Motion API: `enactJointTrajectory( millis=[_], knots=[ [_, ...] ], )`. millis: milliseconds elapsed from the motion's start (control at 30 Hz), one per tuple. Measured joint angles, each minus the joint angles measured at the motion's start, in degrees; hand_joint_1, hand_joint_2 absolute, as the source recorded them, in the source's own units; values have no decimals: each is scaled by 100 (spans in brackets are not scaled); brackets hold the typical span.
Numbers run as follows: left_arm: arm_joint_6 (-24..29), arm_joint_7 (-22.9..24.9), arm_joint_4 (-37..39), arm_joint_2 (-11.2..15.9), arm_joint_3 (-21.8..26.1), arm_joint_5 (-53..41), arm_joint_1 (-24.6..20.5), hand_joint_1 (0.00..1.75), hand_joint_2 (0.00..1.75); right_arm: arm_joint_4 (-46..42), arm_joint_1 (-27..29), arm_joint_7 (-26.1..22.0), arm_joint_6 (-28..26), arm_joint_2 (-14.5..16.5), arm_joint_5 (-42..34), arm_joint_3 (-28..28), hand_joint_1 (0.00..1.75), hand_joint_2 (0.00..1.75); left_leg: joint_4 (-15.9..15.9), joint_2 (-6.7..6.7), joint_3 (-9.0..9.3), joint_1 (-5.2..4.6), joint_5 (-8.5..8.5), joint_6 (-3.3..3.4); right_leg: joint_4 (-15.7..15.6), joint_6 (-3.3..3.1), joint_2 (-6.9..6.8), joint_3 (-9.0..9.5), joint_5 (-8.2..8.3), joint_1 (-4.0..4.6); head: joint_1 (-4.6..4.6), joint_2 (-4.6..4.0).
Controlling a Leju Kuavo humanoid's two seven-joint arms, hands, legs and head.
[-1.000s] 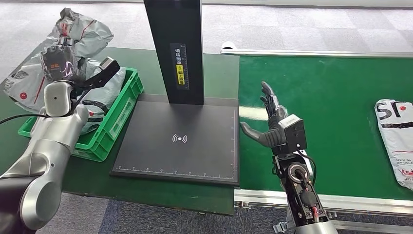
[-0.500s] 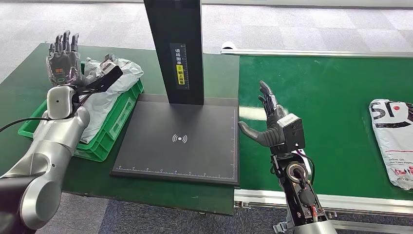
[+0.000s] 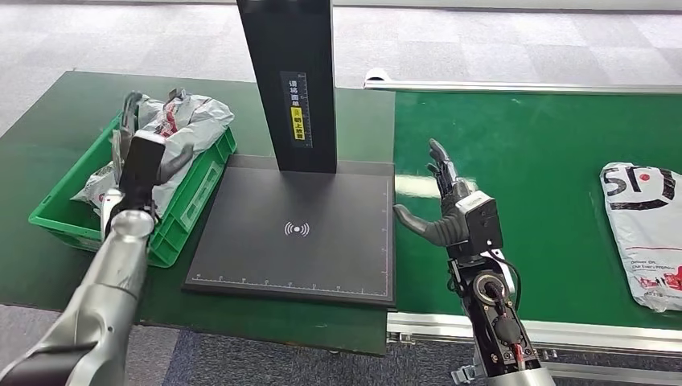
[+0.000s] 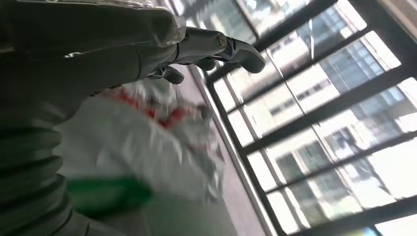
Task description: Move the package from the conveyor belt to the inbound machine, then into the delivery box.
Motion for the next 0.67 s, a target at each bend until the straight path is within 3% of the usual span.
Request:
enactJointTrajectory(
  millis=[100,233,400,667],
  knots=[
    [-491,-438,-1173,-355,-383,1550,1125,0,175,58,29,-22,120,-7,-70,11,0,175,0,1,-3,-2,-7,5,-5,3,1,-2,-3,-1,1,0],
    [-297,-579,-2053,-728,-827,1907,2037,0,175,139,104,-95,149,27,-155,53,0,175,0,-6,-7,-1,-12,7,-9,6,-1,-2,-6,-1,0,0],
    [-195,-373,-2557,-1041,-1046,2042,2550,0,175,181,176,-191,-17,99,-209,70,0,175,0,-6,-5,3,-9,6,-9,5,-1,0,-5,3,-2,0],
    [-335,4,-2743,-1254,-1070,1950,2819,0,175,131,387,-250,-271,164,-166,70,0,175,0,-6,-6,3,-7,7,-8,5,-1,1,-5,3,0,0]
  ],
)
